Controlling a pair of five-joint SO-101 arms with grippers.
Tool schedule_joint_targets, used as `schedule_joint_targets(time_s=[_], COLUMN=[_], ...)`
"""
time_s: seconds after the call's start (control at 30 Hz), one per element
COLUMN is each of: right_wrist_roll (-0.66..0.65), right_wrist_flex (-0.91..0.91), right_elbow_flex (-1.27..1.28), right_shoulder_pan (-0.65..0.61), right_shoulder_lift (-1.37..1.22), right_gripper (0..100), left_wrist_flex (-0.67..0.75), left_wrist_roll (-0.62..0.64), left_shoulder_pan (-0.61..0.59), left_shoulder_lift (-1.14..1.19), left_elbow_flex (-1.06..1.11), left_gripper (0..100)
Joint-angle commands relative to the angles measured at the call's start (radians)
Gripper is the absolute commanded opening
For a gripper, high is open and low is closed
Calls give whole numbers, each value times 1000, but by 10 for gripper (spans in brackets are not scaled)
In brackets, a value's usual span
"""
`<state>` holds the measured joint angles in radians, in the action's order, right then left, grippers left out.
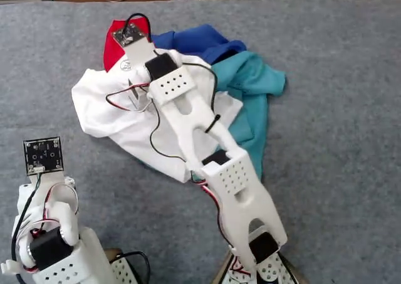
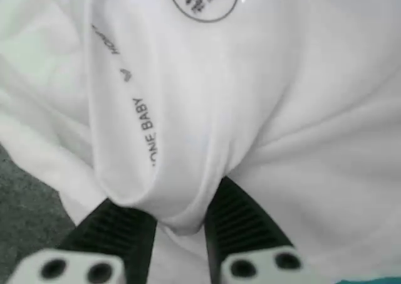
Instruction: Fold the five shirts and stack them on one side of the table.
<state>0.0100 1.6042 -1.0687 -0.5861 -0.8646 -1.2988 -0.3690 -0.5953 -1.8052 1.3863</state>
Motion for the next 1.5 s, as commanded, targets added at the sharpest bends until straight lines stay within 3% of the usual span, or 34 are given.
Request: schedule_joint_targets(time_s=[0.0,0.5,0.73,0.8,1.27,1.33,1.47], right_wrist_roll=[-18,-166,-164,-164,-166,-166,-169], right_wrist_flex=[106,161,161,158,-9,-9,-11], right_elbow_flex=[-168,-441,-321,-291,-228,-228,-259], right_shoulder_pan=[9,141,135,135,15,20,38], right_shoulder_lift=[13,50,107,108,-101,-114,-114], right_gripper=[15,25,297,324,302,246,5], left_wrist_flex=[-5,-5,-5,-5,-5,-5,-5], left_wrist_roll=[-8,-9,-9,-9,-9,-9,-9], left_shoulder_pan=[-8,-8,-8,-8,-8,-8,-8], left_shoulder_lift=[2,2,2,2,2,2,2], left_elbow_flex=[-33,-35,-35,-35,-33,-33,-33], left_gripper=[30,30,30,30,30,30,30])
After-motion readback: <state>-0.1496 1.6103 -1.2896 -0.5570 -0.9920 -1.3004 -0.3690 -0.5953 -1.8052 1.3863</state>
